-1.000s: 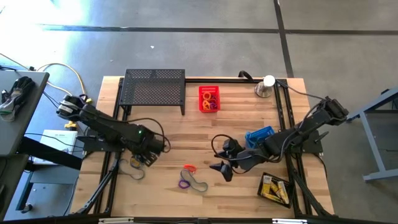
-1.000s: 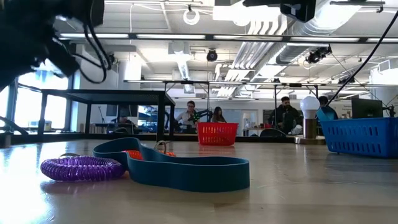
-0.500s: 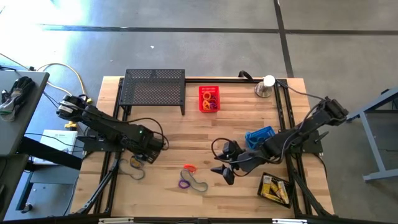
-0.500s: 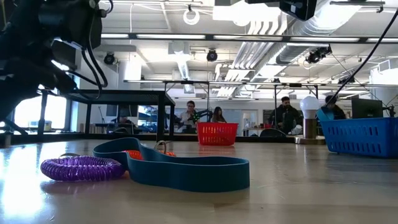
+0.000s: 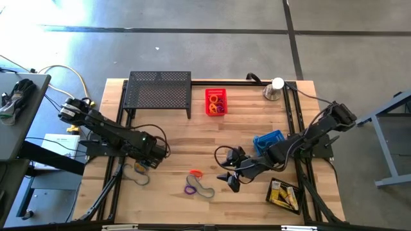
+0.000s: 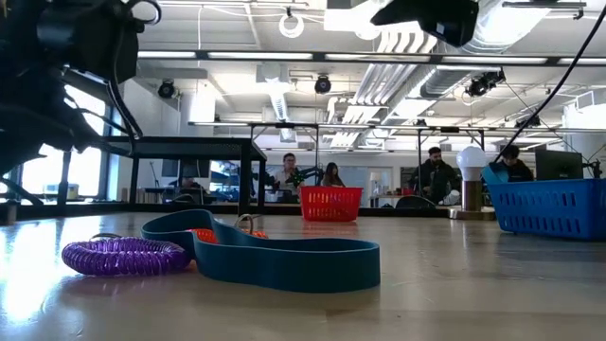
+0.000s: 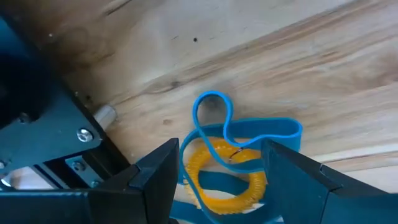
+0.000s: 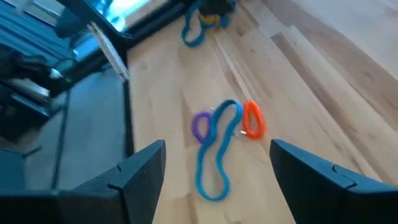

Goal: Pick & Place Office Desk Supplies
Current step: Put the blue rubber band into the blue bin

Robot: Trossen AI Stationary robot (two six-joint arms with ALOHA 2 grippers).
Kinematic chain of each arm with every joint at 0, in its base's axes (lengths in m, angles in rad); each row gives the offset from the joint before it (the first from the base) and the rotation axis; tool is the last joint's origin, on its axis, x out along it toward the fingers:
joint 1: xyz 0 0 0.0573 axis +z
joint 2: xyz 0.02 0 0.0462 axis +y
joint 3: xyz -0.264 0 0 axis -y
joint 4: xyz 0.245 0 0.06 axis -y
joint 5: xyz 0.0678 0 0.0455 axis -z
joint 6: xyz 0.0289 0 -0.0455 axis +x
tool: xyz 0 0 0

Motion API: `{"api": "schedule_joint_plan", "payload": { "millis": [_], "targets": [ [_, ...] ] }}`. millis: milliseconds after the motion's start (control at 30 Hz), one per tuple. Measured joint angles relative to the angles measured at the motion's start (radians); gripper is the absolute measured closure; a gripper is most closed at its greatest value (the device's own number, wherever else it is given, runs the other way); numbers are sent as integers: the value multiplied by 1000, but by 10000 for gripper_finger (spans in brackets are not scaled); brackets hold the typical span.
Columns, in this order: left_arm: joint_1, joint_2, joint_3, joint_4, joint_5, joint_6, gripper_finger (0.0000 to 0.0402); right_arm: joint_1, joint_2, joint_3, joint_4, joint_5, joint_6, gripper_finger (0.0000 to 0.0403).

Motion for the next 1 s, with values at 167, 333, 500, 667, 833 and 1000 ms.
{"api": "schedule_joint_plan", "payload": {
  "millis": [167, 333, 500, 667, 833, 1000],
  "targets": [
    [-25, 0, 0, 14, -28, -12, 185, 0, 13, 1, 18, -8, 7, 127],
    [-39, 2, -1, 41, -44, -34, 185, -1, 12, 2, 41, -5, 11, 127],
    [-40, 5, -2, 46, -57, -33, 187, 0, 12, 2, 62, -3, 15, 127],
    [-40, 5, -2, 46, -35, -34, 199, 0, 12, 2, 64, -3, 17, 127],
    [-40, 5, -3, 46, -46, -46, 210, 0, 12, 2, 66, -3, 33, 127],
    [-40, 6, -3, 46, -49, -48, 213, 0, 12, 2, 66, -3, 33, 127]
  ]
}}
